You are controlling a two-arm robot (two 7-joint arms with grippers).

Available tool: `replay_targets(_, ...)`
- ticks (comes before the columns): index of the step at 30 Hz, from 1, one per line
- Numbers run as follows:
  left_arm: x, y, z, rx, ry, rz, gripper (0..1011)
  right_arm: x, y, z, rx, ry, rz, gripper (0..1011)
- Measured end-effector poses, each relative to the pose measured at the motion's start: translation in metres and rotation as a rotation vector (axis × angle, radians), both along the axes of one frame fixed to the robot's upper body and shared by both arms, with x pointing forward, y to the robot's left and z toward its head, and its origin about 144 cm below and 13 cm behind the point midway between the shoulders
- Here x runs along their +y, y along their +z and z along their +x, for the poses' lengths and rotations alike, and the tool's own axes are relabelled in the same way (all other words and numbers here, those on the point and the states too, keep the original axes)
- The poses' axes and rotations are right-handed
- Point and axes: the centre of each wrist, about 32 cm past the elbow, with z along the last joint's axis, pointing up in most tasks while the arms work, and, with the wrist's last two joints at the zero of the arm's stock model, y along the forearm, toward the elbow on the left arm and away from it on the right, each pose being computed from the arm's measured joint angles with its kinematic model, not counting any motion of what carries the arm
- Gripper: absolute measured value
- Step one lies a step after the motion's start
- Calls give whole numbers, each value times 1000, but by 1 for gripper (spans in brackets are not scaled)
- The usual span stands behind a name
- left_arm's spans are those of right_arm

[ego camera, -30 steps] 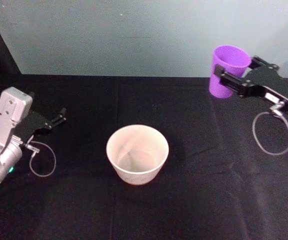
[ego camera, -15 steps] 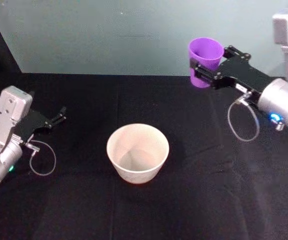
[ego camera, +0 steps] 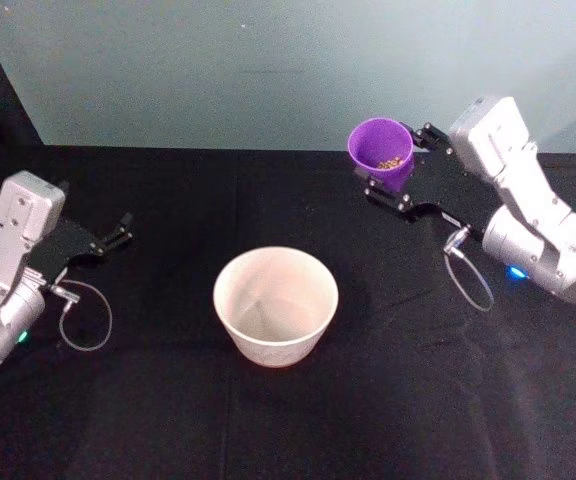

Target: Pick up the cup and pour the mung beans from the cup into the bowl.

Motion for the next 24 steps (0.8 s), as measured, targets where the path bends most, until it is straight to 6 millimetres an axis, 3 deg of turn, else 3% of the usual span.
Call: replay_targets(24, 0, 0, 0, 0, 0, 0, 1000, 23, -24, -19, -334, 43, -475, 729)
